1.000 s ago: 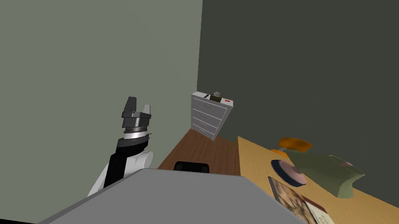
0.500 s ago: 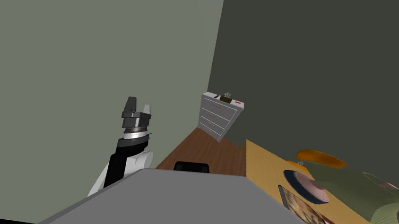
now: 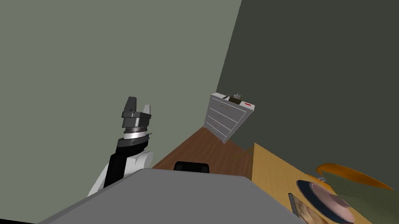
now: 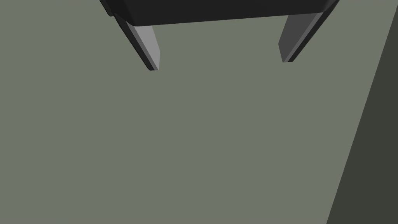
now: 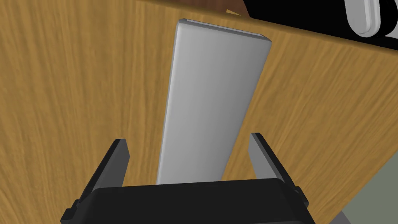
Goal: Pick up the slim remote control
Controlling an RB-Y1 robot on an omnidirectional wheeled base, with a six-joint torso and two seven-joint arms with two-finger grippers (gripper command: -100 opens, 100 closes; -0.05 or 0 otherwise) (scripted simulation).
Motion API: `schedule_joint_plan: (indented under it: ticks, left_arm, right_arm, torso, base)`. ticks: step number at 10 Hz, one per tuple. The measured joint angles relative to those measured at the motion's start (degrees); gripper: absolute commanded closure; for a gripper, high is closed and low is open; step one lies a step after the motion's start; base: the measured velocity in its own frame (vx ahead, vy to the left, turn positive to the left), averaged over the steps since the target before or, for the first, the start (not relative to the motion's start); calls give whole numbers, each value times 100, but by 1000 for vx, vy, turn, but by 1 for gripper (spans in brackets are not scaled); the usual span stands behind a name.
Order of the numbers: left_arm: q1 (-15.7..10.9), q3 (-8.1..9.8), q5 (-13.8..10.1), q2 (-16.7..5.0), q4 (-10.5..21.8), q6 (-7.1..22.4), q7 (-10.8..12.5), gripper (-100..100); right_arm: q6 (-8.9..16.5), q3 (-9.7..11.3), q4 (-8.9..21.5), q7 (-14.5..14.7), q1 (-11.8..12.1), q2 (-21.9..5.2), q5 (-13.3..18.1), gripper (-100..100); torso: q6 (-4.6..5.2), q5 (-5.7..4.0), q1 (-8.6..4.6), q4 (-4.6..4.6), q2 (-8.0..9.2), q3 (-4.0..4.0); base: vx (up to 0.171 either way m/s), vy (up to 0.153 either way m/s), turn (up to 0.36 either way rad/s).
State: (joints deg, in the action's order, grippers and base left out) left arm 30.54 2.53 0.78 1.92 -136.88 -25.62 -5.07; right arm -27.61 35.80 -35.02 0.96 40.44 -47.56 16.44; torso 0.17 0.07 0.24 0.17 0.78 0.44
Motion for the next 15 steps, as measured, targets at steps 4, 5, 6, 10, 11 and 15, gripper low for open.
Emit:
schedule_joint_plan:
  ticks: [4, 5, 6, 10, 11, 15]
  left_arm:
    - [0, 0, 0, 0, 0, 0, 0, 0]
    - [1, 1, 0, -1, 0, 0, 0, 0]
    - [1, 1, 0, -1, 0, 0, 0, 0]
    - [2, 1, 0, -1, 0, 0, 0, 0]
    - [2, 1, 0, -1, 0, 0, 0, 0]
    - [4, 3, 0, -2, -1, -1, 0, 0]
  right_arm:
    - [2, 32, 148, -609, -106, 102, 1, -100]
    - [0, 32, 152, -639, -109, 104, 1, 100]
    - [6, 31, 160, -636, -103, 96, 1, 100]
    - [3, 31, 156, -641, -104, 103, -1, 0]
    - [3, 31, 156, -641, -104, 103, -1, 100]
    - [3, 5, 16, -168, 1, 10, 0, 100]
  torso:
    - [0, 0, -3, -1, -5, -3]
    - [2, -4, -20, -5, -24, -13]
    - [-1, -10, -27, -6, -39, -21]
    - [-3, -9, -32, -10, -49, -28]
    - [-3, -9, -32, -10, -50, -28]
    - [-3, -13, -61, -22, -103, -60]
  base:
    - [-97, 66, 182]
    - [-10, 4, -8]
    - [0, 0, 0]
    - [0, 0, 0]
    - [87, -85, -277]
    - [150, -96, -324]
